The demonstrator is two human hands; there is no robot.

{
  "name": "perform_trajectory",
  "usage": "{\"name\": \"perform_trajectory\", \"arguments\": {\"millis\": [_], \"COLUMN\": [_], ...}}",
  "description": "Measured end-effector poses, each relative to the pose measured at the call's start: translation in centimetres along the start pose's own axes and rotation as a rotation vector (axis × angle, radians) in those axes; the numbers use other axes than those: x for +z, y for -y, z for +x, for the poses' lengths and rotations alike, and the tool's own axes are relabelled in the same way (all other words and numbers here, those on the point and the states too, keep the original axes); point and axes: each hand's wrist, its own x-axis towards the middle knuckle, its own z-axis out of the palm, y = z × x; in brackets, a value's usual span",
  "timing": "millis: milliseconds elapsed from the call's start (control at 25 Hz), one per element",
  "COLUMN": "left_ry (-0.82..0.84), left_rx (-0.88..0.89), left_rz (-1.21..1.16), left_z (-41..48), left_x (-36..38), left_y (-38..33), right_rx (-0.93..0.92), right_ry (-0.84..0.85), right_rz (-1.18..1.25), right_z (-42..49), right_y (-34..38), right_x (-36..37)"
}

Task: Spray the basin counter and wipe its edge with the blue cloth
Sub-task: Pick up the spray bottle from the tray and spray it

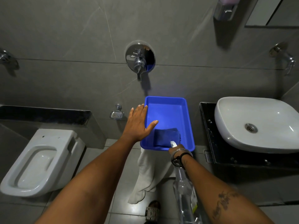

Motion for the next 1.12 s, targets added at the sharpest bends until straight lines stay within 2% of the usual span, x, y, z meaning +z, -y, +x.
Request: {"name": "perform_trajectory", "arguments": {"millis": [80, 120, 360, 480, 640, 840, 960, 1120], "left_ry": [0.006, 0.007, 0.025, 0.024, 0.049, 0.037, -0.002, -0.079], "left_rx": [-0.012, -0.018, 0.002, -0.017, -0.005, 0.023, 0.024, -0.009], "left_rz": [0.005, 0.002, -0.002, -0.014, -0.029, -0.028, -0.056, -0.072], "left_z": [-0.2, -0.3, -1.4, -1.5, -1.7, -0.5, 1.1, 4.3], "left_x": [0.1, 0.1, 0.3, 0.2, 0.3, -0.6, -1.4, -2.5], "left_y": [0.1, 0.1, -0.5, -0.2, 0.2, 0.7, 1.0, 1.9], "right_rx": [0.002, -0.042, -0.108, -0.030, -0.097, -0.291, -0.445, -0.649], "right_ry": [0.017, 0.029, -0.021, -0.032, 0.053, -0.027, -0.058, -0.187], "right_rz": [0.011, -0.071, -0.126, 0.068, 0.118, 0.128, 0.285, 0.508], "right_z": [-0.3, -0.3, -0.6, -1.2, -2.5, -3.8, -6.6, -7.9], "right_y": [-0.5, -0.8, -1.2, -1.4, -0.4, 2.8, 7.7, 15.9], "right_x": [-0.4, -0.4, 0.7, 0.4, -1.0, -2.5, -5.7, -12.3]}}
